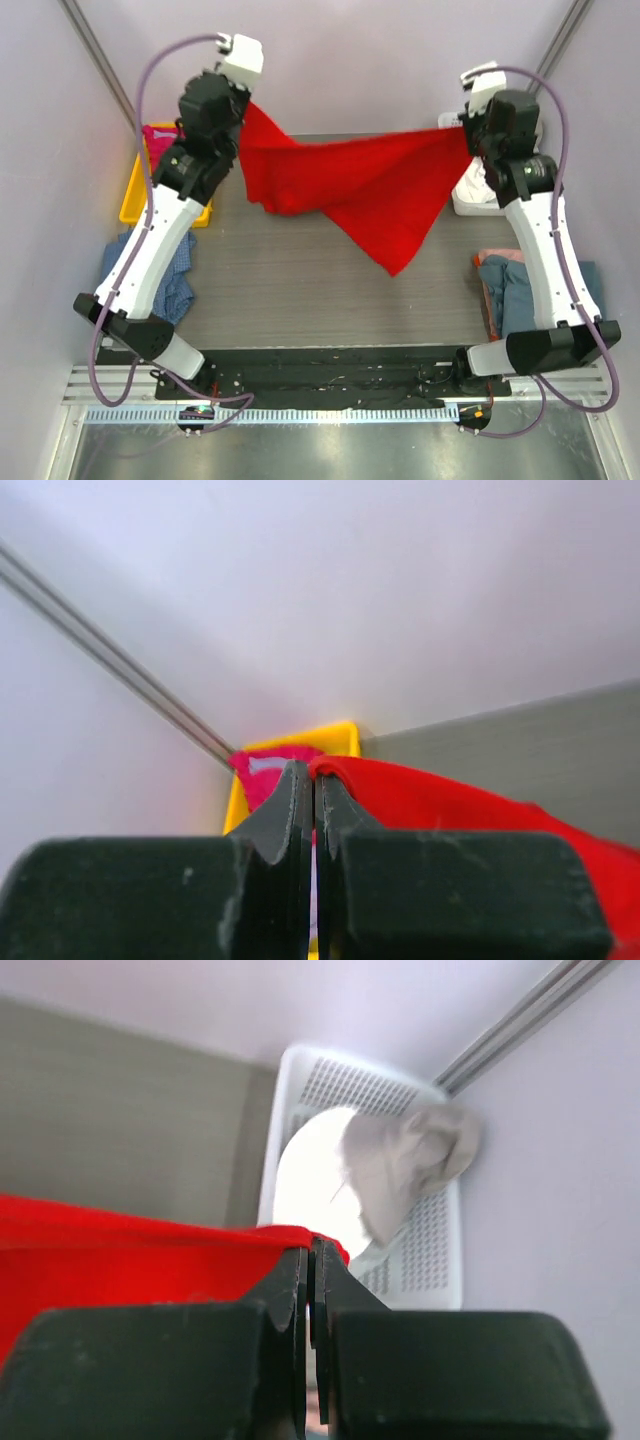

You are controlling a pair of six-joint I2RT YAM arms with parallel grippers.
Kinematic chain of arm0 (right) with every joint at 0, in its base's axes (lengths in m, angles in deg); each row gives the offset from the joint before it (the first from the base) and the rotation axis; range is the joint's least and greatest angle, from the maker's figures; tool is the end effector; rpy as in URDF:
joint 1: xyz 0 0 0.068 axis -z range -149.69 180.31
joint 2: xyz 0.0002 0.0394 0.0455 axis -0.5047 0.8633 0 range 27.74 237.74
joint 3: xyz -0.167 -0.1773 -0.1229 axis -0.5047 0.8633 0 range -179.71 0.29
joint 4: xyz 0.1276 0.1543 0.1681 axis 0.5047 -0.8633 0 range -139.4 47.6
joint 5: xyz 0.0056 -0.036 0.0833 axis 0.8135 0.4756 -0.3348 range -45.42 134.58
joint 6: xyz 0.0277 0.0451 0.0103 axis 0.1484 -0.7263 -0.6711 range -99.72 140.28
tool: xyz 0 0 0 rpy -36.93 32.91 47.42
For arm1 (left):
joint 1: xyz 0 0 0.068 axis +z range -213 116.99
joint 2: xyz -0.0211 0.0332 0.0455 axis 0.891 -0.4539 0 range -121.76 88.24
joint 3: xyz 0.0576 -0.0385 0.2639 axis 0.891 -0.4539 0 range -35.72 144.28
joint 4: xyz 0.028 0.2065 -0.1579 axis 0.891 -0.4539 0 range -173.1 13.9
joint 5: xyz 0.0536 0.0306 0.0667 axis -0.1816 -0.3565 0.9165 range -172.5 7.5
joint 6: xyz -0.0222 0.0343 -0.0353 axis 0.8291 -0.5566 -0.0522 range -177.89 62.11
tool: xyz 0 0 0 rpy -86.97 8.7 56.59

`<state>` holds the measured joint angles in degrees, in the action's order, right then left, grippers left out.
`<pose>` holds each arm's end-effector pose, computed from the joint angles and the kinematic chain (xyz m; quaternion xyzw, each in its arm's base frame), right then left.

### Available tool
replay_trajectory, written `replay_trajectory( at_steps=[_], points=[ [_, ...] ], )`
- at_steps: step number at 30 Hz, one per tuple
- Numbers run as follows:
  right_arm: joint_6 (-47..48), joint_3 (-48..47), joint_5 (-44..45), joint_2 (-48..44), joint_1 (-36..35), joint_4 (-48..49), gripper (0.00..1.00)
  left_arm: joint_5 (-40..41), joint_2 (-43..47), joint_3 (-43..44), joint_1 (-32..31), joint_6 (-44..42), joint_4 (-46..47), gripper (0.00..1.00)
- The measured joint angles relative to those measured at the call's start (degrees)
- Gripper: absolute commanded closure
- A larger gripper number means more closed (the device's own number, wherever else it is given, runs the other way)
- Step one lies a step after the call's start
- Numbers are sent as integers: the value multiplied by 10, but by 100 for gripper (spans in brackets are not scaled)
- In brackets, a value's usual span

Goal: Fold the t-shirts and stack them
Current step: Flatten out the tshirt

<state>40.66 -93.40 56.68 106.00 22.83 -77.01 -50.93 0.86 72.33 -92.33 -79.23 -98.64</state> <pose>0.2877 0.0303 0.4592 -0.1358 0.8013 -0.1500 0.5630 0.2883 -0.1406 0.5164 0.1249 0.7059 0.1484 0.6813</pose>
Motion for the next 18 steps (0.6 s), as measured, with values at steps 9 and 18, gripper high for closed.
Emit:
replay_trajectory(
  at_steps=[9, 18],
  points=[
    [0, -258, 30, 167, 17, 28, 99, -2, -114, 239, 31, 17, 3, 100],
    [-10, -325, 5, 151, 17, -30, 99, -47, -52, 178, 29, 26, -23, 100]
  ],
)
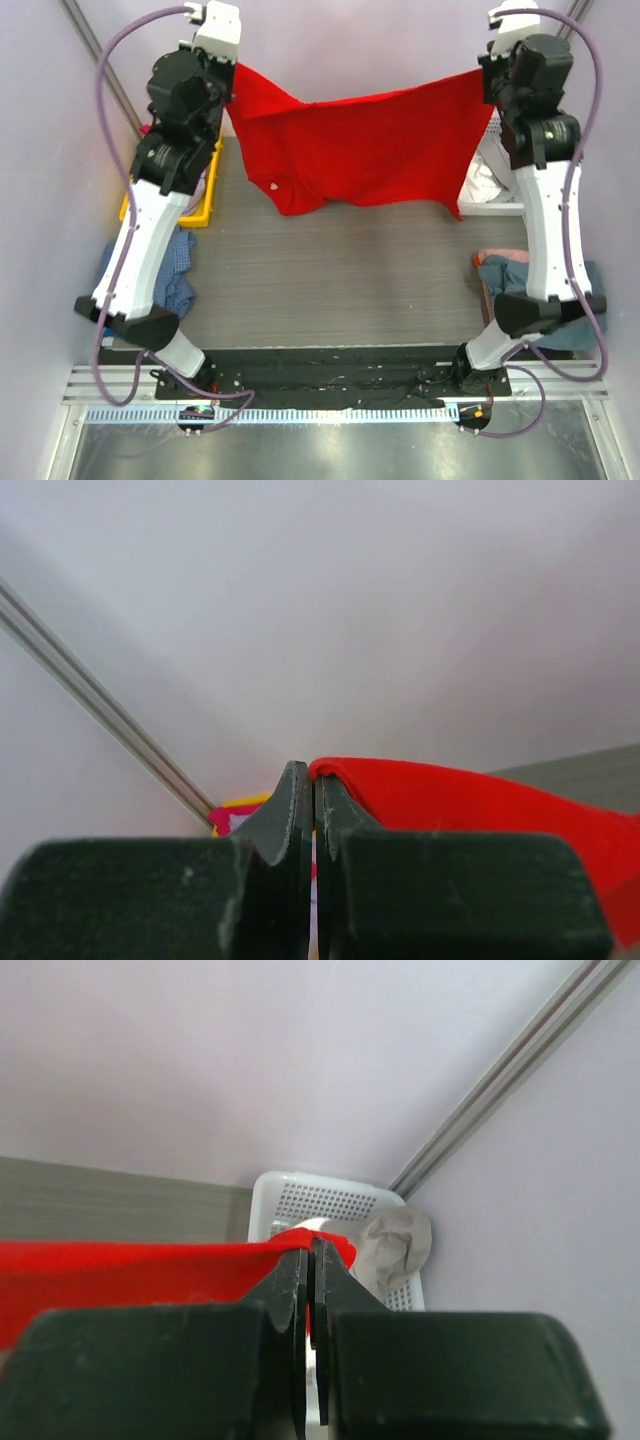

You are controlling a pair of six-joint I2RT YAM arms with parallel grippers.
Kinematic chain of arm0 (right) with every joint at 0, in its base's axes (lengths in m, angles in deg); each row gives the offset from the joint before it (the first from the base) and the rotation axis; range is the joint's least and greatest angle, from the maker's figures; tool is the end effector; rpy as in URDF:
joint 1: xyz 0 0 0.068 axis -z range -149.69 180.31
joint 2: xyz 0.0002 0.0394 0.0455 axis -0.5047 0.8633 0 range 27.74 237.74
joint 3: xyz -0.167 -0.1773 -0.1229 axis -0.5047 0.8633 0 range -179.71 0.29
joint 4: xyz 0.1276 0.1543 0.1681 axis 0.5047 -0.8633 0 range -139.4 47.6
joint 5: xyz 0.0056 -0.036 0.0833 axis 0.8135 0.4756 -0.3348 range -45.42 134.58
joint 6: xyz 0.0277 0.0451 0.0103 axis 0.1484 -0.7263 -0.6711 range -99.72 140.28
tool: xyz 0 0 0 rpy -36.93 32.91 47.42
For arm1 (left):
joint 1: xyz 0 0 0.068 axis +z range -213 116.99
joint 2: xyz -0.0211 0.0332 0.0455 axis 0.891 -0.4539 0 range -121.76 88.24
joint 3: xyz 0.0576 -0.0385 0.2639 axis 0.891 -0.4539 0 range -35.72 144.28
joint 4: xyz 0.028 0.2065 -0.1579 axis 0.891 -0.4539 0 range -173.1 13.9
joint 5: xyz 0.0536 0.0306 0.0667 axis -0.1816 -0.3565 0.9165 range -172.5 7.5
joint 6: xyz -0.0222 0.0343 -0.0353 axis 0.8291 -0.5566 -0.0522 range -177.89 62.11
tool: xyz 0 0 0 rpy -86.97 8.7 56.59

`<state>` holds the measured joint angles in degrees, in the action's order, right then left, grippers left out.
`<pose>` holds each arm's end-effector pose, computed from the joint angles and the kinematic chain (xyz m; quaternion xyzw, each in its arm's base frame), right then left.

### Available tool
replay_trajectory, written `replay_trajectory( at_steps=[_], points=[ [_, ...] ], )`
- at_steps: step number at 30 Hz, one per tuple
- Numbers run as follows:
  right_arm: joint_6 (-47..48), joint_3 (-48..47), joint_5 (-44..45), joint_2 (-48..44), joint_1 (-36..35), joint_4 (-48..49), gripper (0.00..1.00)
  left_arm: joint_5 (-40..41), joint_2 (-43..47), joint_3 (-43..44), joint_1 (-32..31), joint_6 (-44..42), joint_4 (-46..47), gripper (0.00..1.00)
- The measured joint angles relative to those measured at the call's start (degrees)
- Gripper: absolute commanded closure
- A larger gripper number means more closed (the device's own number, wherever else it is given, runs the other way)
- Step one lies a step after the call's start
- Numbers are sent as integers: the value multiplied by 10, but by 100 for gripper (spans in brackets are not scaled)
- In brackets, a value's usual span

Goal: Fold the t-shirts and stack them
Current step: Flatten out the tshirt

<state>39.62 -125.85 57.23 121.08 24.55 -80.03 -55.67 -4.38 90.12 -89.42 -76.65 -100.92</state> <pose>0.3163 0.0241 0.5510 -0.0863 0.7305 -0.1599 0.6583 0.2837 -0.1230 0.5771 0.0820 0.6542 0.1021 0.7449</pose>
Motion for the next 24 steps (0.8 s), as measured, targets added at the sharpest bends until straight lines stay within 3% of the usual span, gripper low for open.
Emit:
replay_trajectory(
  at_steps=[7, 13, 18, 24],
  points=[
    [-10, 113, -69, -231, 0, -61, 99, -110, 221, -111, -23, 23, -72, 100],
    [-16, 132, -101, -384, 19, -66, 99, -150, 363, -121, 1, 35, -93, 100],
    [-18, 124, -92, -384, 25, -37, 99, -123, 342, -94, 3, 28, -56, 100],
    [-18, 121, -38, -236, 25, 11, 99, -44, 168, -59, 6, -12, 44, 100]
  ],
)
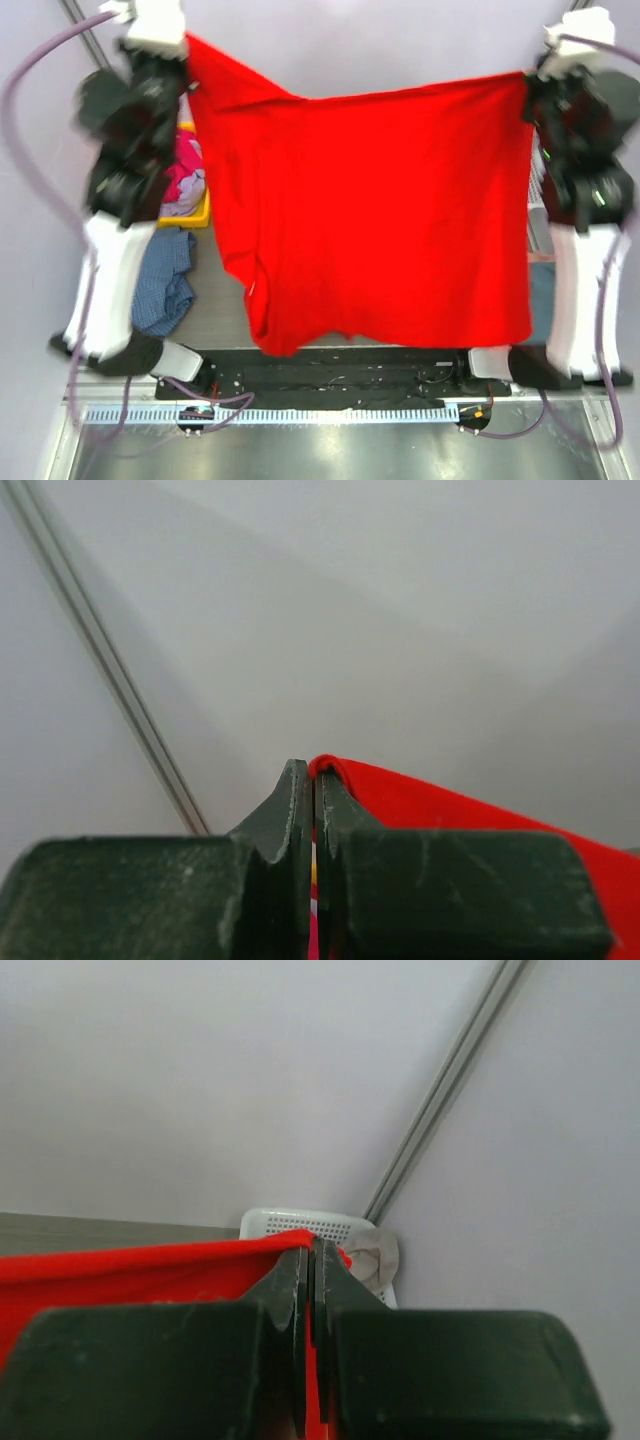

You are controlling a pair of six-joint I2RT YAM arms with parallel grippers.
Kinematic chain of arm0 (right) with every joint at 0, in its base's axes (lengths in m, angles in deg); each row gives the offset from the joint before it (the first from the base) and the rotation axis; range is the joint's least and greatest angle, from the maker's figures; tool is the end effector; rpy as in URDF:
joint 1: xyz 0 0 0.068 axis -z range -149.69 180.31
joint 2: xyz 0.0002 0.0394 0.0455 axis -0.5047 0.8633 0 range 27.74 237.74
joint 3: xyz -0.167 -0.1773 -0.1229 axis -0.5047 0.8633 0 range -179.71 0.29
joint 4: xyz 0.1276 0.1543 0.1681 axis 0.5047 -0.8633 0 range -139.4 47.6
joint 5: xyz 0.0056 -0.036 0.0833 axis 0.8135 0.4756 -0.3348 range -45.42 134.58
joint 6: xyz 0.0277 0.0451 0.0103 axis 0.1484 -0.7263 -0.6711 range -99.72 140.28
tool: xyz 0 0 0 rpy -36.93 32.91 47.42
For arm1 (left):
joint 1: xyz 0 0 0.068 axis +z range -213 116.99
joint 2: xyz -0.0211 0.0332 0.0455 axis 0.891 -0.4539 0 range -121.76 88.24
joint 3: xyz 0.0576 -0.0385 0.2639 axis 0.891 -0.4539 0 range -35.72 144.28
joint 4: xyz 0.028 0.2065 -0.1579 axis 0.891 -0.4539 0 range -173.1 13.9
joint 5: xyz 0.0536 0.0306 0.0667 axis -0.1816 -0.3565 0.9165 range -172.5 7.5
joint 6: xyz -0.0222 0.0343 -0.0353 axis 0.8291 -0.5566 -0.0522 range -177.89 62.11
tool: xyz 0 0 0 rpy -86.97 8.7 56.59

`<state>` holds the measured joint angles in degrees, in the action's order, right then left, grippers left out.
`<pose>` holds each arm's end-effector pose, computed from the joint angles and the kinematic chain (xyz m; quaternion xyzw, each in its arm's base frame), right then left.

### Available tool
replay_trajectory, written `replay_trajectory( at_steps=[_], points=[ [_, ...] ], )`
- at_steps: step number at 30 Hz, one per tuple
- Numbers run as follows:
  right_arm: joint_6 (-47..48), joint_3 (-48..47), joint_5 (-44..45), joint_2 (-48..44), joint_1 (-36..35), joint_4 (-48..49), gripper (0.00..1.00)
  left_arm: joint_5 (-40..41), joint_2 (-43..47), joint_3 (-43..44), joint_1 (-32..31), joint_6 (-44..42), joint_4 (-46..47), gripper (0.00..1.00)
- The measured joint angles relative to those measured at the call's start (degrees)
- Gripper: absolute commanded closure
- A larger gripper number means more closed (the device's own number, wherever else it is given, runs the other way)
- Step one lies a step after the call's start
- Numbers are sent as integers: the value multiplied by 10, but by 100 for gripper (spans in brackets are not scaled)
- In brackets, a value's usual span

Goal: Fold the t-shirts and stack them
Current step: Flatten out the tshirt

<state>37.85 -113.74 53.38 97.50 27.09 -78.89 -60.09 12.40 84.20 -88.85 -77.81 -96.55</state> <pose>0.1704 0.0042 0.5899 -0.0615 0.6552 -0.1438 0.7391 0.1748 -0.0696 0.6259 0.0590 0.5578 0.0638 0.8254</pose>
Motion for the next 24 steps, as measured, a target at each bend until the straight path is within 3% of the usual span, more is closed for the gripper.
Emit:
replay_trajectory(
  at_steps=[6, 9, 16, 24],
  points=[
    [0, -136, 46, 264, 1, 13, 99, 41, -300, 226, 39, -18, 26, 100],
    [0, -209, 61, 367, 3, 5, 99, 58, -378, 265, 67, -20, 39, 100],
    [-4, -239, 65, 368, 2, 3, 99, 60, -332, 188, 92, -11, 65, 100],
    [-19, -173, 59, 208, 2, 33, 99, 43, -188, 146, 90, 18, 59, 100]
  ],
)
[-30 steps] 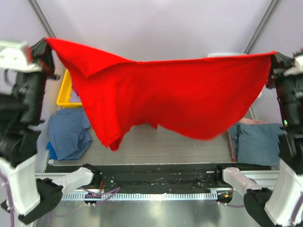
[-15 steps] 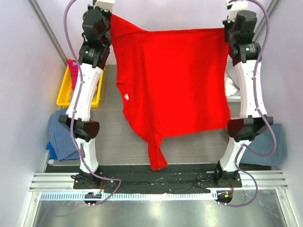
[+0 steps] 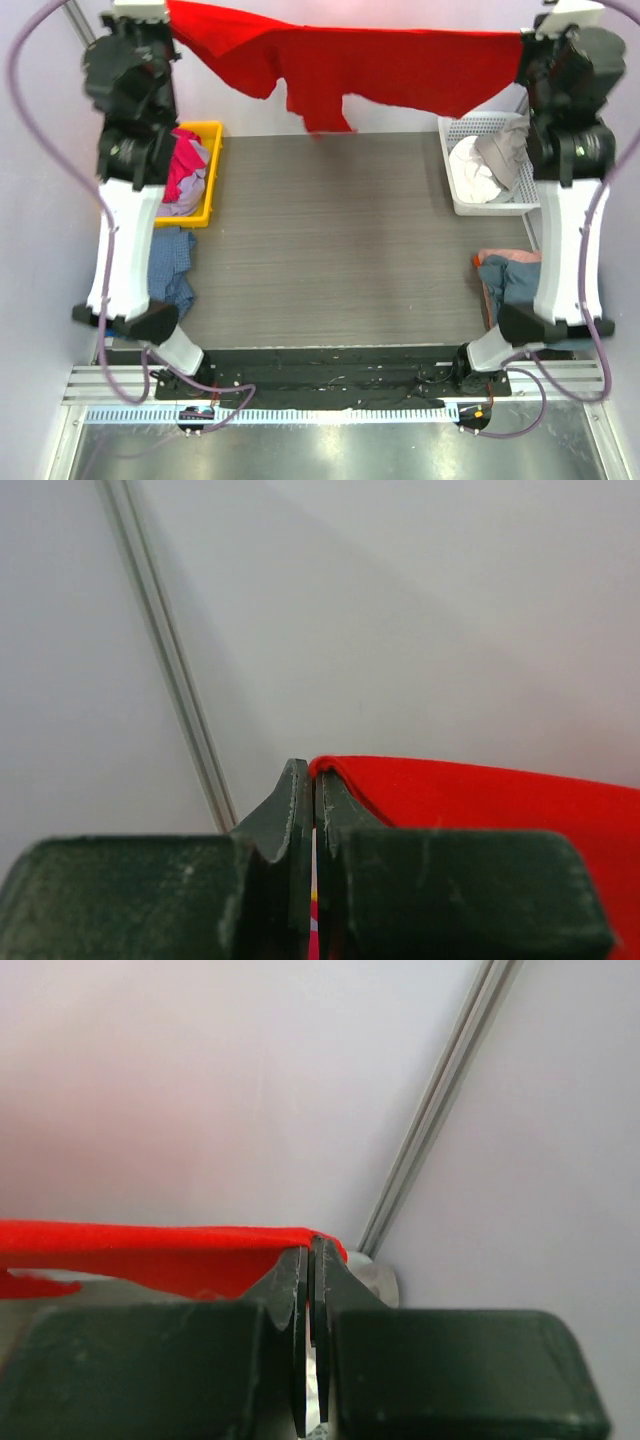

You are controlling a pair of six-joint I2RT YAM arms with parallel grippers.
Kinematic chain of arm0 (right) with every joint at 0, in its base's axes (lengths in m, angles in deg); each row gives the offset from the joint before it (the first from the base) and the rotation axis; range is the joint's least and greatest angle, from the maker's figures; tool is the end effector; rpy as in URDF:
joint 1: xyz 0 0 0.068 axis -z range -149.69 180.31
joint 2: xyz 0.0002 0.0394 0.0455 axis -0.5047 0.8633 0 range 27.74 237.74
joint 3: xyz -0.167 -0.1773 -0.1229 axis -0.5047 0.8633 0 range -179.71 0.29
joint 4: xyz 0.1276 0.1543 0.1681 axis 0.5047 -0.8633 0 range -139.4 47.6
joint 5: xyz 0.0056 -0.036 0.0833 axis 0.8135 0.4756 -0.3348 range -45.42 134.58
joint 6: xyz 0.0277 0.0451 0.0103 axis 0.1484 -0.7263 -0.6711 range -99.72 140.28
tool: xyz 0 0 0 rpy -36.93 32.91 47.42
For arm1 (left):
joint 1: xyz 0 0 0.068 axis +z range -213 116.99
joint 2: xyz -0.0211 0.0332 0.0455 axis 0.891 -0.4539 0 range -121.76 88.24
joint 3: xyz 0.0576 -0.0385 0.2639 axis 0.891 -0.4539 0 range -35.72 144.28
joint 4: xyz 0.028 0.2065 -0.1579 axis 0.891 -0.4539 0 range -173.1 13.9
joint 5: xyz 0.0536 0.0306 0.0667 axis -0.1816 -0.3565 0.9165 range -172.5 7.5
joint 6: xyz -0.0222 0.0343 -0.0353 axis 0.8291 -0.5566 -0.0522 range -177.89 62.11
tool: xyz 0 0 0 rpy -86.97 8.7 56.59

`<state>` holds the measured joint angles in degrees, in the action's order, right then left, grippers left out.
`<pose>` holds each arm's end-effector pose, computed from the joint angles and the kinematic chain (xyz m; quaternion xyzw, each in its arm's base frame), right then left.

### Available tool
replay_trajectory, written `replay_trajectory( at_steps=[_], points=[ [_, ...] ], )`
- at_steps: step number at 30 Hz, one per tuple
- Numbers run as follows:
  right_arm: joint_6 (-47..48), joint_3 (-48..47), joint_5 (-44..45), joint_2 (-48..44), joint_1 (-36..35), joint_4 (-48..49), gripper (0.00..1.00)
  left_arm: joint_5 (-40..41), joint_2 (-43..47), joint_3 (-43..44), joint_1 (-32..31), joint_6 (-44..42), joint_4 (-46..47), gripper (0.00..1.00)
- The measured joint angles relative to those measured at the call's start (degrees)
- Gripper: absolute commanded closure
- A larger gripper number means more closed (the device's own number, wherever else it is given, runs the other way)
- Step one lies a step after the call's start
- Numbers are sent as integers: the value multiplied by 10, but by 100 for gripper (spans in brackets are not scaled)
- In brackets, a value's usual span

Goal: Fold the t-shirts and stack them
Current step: Flatten out the tshirt

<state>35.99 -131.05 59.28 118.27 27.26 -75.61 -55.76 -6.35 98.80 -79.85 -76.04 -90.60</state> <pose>0.2762 0.0057 0.5973 -0.0115 0.6602 -0.1659 0.7325 0.2784 -0.0675 0.6254 -0.0302 0.5543 0.1329 0.8211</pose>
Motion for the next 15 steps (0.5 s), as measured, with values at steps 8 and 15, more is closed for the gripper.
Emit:
replay_trajectory(
  at_steps=[8, 15],
  points=[
    [-20, 221, -37, -188, 0, 23, 99, -28, 175, -186, 1, 28, -1, 100],
    [-26, 288, -63, -215, 0, -36, 99, -38, 186, -248, 1, 42, -59, 100]
  ],
)
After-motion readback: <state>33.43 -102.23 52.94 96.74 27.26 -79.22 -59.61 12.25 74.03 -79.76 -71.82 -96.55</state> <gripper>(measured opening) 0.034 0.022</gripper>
